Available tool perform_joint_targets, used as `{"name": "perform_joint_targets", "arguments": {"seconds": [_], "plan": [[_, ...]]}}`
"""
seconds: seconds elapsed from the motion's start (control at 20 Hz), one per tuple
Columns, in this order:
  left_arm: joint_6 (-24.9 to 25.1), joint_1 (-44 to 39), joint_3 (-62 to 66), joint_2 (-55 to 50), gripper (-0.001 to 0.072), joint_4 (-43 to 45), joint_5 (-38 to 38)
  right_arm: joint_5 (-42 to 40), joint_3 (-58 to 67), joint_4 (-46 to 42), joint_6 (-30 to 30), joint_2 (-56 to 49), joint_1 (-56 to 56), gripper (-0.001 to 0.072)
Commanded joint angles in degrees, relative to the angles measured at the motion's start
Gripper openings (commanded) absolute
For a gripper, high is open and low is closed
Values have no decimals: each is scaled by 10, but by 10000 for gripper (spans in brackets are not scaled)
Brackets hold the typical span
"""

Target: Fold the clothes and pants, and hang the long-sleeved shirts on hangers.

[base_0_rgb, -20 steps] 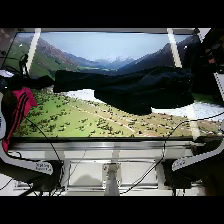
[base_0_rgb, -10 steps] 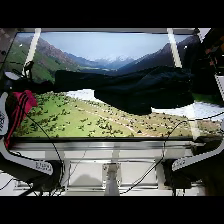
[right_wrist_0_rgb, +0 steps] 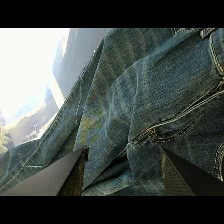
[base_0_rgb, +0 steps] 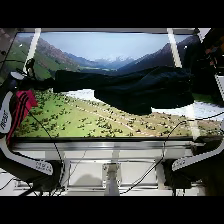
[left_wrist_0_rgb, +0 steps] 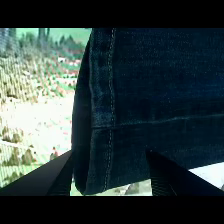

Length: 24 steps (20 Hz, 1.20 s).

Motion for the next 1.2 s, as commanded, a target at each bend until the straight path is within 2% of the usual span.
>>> {"name": "perform_joint_targets", "arguments": {"seconds": [0.0, 0.15, 0.2, 0.3, 0.55, 0.7, 0.75, 0.8, 0.85, 1.0, 1.15], "plan": [[-5, -4, 1, -6, 472, -1, 11, -2, 1, 0, -2, 0, 1, 519], [-6, -10, 1, -23, 453, -31, 12, -2, 1, 0, -2, 0, 1, 518], [-4, -11, 1, -27, 338, -56, 12, -2, 1, 0, -2, 0, 1, 519], [40, -11, 1, -25, 19, -93, 11, -2, 1, 0, -2, 0, 1, 519], [51, -11, 2, 45, 12, -110, 7, -1, 1, 0, -2, 0, 1, 516], [50, -12, 1, 141, 11, -109, 7, -2, 1, 0, -2, 0, 1, 426], [50, -16, 1, 174, 12, -114, 7, -2, 1, 0, -2, 0, 1, 335], [50, -20, 1, 206, 12, -123, 7, -2, 1, 0, -2, 0, 1, 154], [50, -27, 1, 238, 12, -135, 7, -2, 1, 0, -2, 0, 1, 54], [50, -65, 1, 308, 11, -151, 15, -2, 1, 1, -2, 0, 2, 51], [50, -99, 1, 320, 11, -150, 78, -3, 1, 0, -2, 0, 2, 50]]}}
